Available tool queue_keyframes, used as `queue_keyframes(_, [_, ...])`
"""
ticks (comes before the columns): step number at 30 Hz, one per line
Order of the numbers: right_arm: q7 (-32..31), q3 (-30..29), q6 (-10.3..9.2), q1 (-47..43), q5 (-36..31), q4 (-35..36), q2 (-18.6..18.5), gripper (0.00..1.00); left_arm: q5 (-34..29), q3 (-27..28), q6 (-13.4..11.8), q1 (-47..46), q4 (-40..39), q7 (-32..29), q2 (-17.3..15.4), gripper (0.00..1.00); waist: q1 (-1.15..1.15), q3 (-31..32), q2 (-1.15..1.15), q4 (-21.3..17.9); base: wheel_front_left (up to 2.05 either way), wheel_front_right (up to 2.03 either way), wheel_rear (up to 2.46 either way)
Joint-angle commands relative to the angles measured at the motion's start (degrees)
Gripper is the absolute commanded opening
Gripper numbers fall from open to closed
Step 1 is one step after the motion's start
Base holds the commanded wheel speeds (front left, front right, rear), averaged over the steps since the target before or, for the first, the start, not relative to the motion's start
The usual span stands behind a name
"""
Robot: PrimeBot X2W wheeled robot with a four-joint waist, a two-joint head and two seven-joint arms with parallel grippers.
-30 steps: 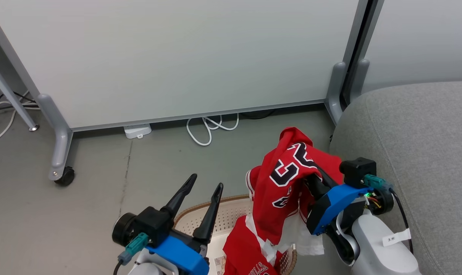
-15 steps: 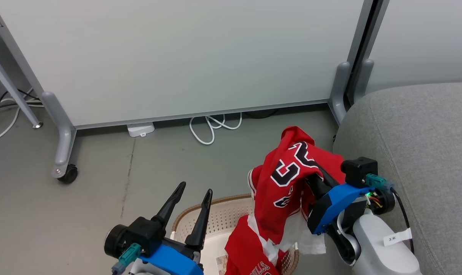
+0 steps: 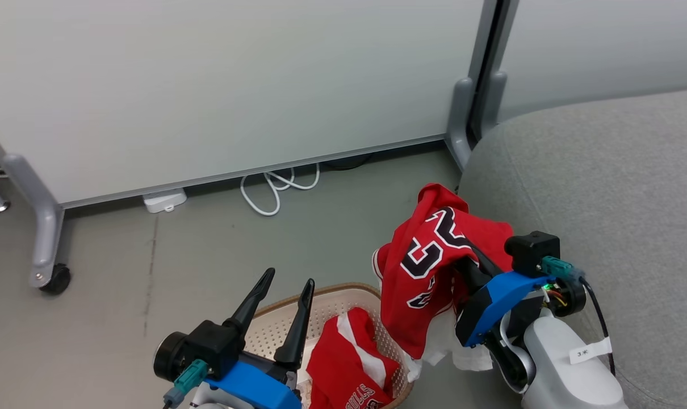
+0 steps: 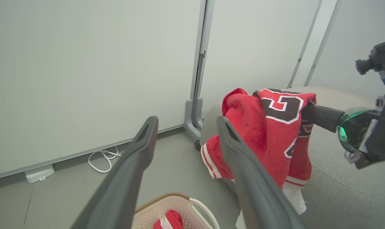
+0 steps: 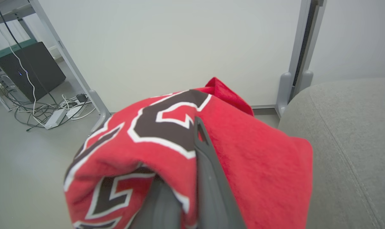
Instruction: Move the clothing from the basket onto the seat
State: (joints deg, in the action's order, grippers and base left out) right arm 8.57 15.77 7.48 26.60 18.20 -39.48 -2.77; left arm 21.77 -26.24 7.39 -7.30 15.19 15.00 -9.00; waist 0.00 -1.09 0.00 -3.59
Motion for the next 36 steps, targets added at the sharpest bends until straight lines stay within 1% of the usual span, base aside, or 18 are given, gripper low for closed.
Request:
queue_keyframes(1, [0.1, -0.28, 0.03, 0.25, -0.23, 0.21, -0.2, 0.0, 0.15, -0.08, 0.11, -0.97, -0.09, 0.27, -0.16, 1.0, 0.0, -0.61, 0.0, -2.83, 0.0, 0.0, 0.0])
queue_keyframes(12, [-0.09, -0.79, 0.03, -0.55, -0.3, 0.17, -0.2, 0.0, -0.19, -0.47, 0.11, -0.71, -0.44, 0.28, -0.45, 1.0, 0.0, -0.19, 0.0, -13.62, 0.0, 0.0, 0.0])
queue_keyframes(19, [0.28, -1.85, 0.03, -1.27, -0.45, 0.12, -0.18, 0.0, -0.29, -1.34, 0.12, -1.01, -0.47, 0.27, -0.65, 1.0, 0.0, -0.09, 0.0, -18.77, 0.0, 0.0, 0.0])
queue_keyframes(28, [0.23, -2.11, 0.03, -1.8, -0.44, 0.58, -0.17, 0.0, -0.45, -1.3, 0.12, -1.27, -0.58, 0.28, -0.72, 1.0, 0.0, -0.55, 0.0, -22.04, 0.0, 0.0, 0.0])
queue_keyframes(36, [0.24, -2.08, 0.03, -2.03, 0.04, 0.95, -0.17, 0.0, -0.41, -1.99, 0.11, -1.76, -0.47, 0.27, -0.92, 1.0, 0.0, -1.13, 0.0, -22.91, 0.0, 0.0, 0.0])
